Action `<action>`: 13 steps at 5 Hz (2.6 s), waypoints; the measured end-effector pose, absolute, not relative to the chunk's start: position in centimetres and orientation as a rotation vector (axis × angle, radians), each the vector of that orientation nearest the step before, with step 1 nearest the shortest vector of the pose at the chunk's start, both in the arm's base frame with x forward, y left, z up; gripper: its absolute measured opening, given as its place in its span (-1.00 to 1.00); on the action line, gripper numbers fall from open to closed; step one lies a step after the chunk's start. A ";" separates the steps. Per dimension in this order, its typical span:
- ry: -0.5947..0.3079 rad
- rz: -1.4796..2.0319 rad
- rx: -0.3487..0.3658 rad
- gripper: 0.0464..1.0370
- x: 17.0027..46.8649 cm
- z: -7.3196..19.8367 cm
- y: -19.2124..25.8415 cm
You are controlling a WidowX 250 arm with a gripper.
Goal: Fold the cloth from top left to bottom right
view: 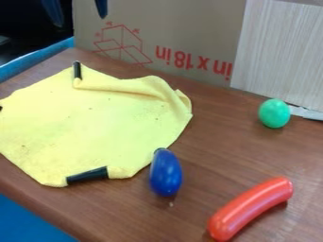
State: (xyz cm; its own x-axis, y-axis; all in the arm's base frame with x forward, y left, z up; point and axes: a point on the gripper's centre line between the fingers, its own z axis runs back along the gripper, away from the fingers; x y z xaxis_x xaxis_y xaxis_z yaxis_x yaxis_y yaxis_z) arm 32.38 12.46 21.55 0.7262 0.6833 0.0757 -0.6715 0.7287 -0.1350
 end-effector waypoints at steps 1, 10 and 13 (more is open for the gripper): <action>-0.074 0.761 -0.106 0.93 32.7 20.2 12.6; -0.111 0.747 -0.112 0.93 39.8 9.4 23.7; -0.168 0.745 -0.085 0.93 40.7 10.7 22.6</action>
State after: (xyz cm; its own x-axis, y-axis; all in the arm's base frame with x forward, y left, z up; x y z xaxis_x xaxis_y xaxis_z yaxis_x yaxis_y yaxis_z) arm 40.74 22.56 10.65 0.7226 0.6804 0.1219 -0.6667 0.7326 -0.1368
